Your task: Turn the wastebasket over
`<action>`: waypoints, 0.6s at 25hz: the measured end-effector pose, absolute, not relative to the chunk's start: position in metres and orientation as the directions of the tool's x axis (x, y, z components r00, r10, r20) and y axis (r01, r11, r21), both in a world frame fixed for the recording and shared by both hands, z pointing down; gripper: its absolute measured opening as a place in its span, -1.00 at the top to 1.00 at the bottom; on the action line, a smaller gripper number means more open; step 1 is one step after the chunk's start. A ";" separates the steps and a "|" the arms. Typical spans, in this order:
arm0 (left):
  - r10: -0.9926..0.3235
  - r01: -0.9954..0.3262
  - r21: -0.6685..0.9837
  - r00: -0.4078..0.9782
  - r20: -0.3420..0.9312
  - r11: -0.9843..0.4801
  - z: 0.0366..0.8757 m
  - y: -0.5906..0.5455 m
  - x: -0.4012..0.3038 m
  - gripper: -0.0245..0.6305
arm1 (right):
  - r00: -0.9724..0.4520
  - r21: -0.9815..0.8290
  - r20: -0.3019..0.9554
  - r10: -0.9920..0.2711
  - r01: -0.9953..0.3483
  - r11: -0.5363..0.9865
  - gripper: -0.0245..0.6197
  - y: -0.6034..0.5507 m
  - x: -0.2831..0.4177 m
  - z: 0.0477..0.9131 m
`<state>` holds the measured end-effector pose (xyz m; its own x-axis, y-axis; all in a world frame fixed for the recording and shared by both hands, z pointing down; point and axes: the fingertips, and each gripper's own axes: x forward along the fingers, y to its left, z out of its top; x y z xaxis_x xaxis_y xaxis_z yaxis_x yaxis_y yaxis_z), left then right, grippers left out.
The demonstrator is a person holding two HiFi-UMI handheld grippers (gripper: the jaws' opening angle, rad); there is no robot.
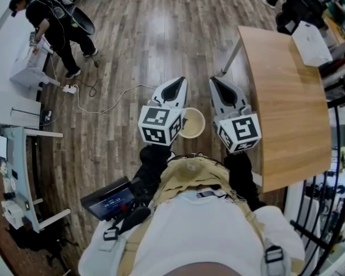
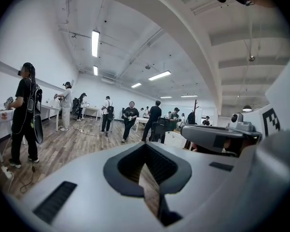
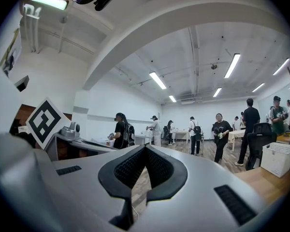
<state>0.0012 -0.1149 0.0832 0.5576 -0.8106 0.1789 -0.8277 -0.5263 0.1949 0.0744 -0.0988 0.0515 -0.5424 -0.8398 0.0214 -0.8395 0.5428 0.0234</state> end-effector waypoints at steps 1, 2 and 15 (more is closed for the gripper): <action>-0.809 -0.827 0.194 0.559 0.181 -0.528 0.084 -0.115 0.002 0.92 | -0.543 0.023 0.020 -0.839 -0.839 0.544 0.86 -0.099 0.074 0.051; -0.808 -0.826 0.194 0.560 0.184 -0.529 0.084 -0.114 0.003 0.92 | -0.545 0.022 0.019 -0.838 -0.838 0.546 0.86 -0.099 0.074 0.051; -0.802 -0.826 0.193 0.562 0.202 -0.530 0.089 -0.115 0.006 0.92 | -0.567 0.013 0.019 -0.823 -0.823 0.568 0.86 -0.100 0.068 0.053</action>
